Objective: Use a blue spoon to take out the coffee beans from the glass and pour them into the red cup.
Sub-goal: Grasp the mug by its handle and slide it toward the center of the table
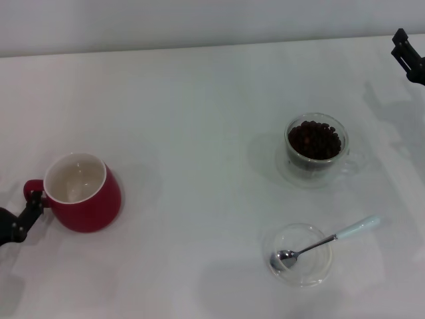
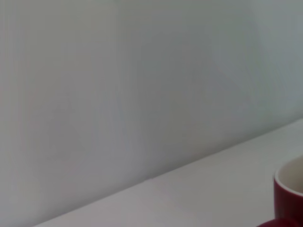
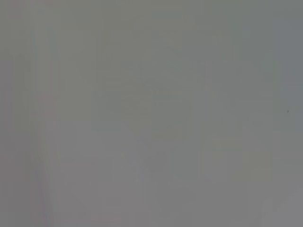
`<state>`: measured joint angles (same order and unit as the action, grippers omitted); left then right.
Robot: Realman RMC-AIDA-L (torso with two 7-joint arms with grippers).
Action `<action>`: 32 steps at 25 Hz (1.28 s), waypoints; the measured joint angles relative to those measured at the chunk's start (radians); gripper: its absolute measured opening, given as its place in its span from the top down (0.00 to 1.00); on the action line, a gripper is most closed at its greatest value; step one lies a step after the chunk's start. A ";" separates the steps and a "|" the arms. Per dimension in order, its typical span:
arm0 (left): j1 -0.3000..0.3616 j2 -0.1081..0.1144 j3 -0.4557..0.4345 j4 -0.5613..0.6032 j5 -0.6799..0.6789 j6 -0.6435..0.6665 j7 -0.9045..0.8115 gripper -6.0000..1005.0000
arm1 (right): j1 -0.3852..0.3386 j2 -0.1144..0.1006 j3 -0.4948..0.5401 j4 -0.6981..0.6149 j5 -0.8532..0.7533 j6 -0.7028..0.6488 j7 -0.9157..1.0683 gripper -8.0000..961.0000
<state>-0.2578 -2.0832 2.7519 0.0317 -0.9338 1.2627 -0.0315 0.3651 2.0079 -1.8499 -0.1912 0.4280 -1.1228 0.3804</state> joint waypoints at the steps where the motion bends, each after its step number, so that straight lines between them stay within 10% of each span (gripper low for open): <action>1: -0.003 0.000 0.000 0.000 -0.004 0.000 0.000 0.25 | 0.000 0.000 0.000 0.000 0.000 0.000 0.000 0.09; 8: -0.005 0.000 0.001 0.001 -0.006 -0.002 0.000 0.26 | 0.000 0.000 0.001 -0.001 0.000 0.000 0.000 0.09; 24: -0.029 -0.002 0.001 0.015 -0.008 -0.040 0.004 0.70 | 0.000 0.001 0.000 -0.002 0.000 -0.011 0.000 0.09; 27: -0.030 -0.003 0.000 0.036 -0.016 -0.050 0.015 0.91 | 0.000 0.001 0.000 -0.002 0.000 -0.011 0.000 0.09; 32: -0.030 -0.003 0.000 0.090 -0.034 -0.080 0.073 0.90 | 0.000 0.002 0.000 -0.002 0.000 -0.012 0.000 0.09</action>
<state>-0.2882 -2.0863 2.7519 0.1215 -0.9680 1.1825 0.0414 0.3651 2.0095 -1.8500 -0.1932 0.4280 -1.1348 0.3804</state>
